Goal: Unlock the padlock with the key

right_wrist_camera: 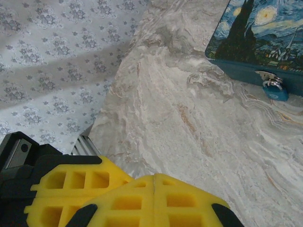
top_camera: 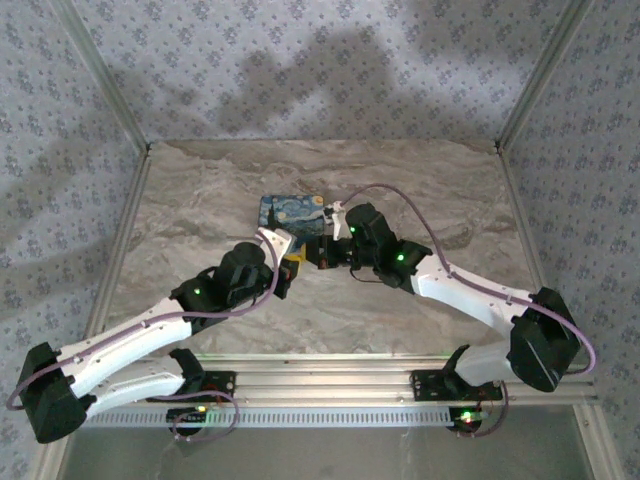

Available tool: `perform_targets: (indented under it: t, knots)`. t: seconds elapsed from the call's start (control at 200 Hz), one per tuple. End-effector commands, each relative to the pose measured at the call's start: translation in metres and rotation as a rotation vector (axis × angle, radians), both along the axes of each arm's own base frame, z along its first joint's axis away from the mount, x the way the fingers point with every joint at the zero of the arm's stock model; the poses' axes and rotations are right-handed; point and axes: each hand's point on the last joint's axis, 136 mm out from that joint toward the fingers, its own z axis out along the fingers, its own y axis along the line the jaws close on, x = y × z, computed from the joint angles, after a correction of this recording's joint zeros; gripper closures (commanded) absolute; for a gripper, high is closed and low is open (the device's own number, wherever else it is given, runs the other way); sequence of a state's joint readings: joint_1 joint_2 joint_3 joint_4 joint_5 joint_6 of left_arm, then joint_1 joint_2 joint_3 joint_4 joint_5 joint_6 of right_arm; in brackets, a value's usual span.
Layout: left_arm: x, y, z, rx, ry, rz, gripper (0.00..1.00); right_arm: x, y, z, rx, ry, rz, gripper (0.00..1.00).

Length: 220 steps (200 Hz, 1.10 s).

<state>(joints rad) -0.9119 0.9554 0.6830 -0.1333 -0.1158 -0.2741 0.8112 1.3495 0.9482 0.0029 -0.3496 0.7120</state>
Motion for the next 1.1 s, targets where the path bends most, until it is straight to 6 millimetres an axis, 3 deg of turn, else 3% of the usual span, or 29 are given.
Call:
perform_targets:
  t: [0.0,0.075,0.2,0.275,0.41,0.555,0.58,0.705,0.859,0.999,1.094]
  knots:
    - [-0.003,-0.001,0.002,-0.009,0.008,-0.008,1.0,0.001,-0.001,0.001,-0.019,-0.011,0.015,1.0]
    - [-0.002,-0.001,0.0,-0.007,0.011,-0.003,1.0,-0.002,-0.004,0.0,-0.035,-0.014,0.021,1.0]
    - [0.001,-0.001,0.0,-0.007,0.014,0.009,0.81,-0.008,-0.011,0.002,-0.066,-0.04,0.039,1.0]
    - [0.001,0.0,0.001,-0.015,0.022,0.008,0.64,-0.009,-0.02,0.0,-0.126,-0.071,0.041,1.0]
    - [-0.002,0.002,-0.002,-0.023,0.054,-0.004,0.5,-0.012,-0.046,-0.009,-0.319,-0.098,0.04,1.0]
    - [-0.005,0.006,-0.006,-0.033,0.089,-0.017,0.41,-0.016,-0.082,-0.023,-0.583,-0.087,0.056,1.0]
    - [-0.005,0.006,-0.007,-0.034,0.097,-0.017,0.39,-0.015,-0.084,-0.016,-0.609,-0.102,0.065,1.0]
    - [0.005,0.02,-0.012,-0.072,0.137,0.079,0.36,-0.019,-0.094,-0.018,-0.772,-0.116,0.159,1.0]
    - [0.004,0.023,-0.018,-0.198,0.172,0.045,0.31,-0.02,-0.086,-0.013,-0.834,-0.174,0.252,1.0]
    - [-0.007,0.023,-0.03,-0.176,0.183,-0.023,0.29,-0.029,-0.059,-0.002,-0.7,-0.214,0.356,1.0]
    - [-0.022,0.017,-0.017,-0.208,0.166,-0.126,0.26,-0.036,-0.039,0.008,-0.588,-0.23,0.427,1.0]
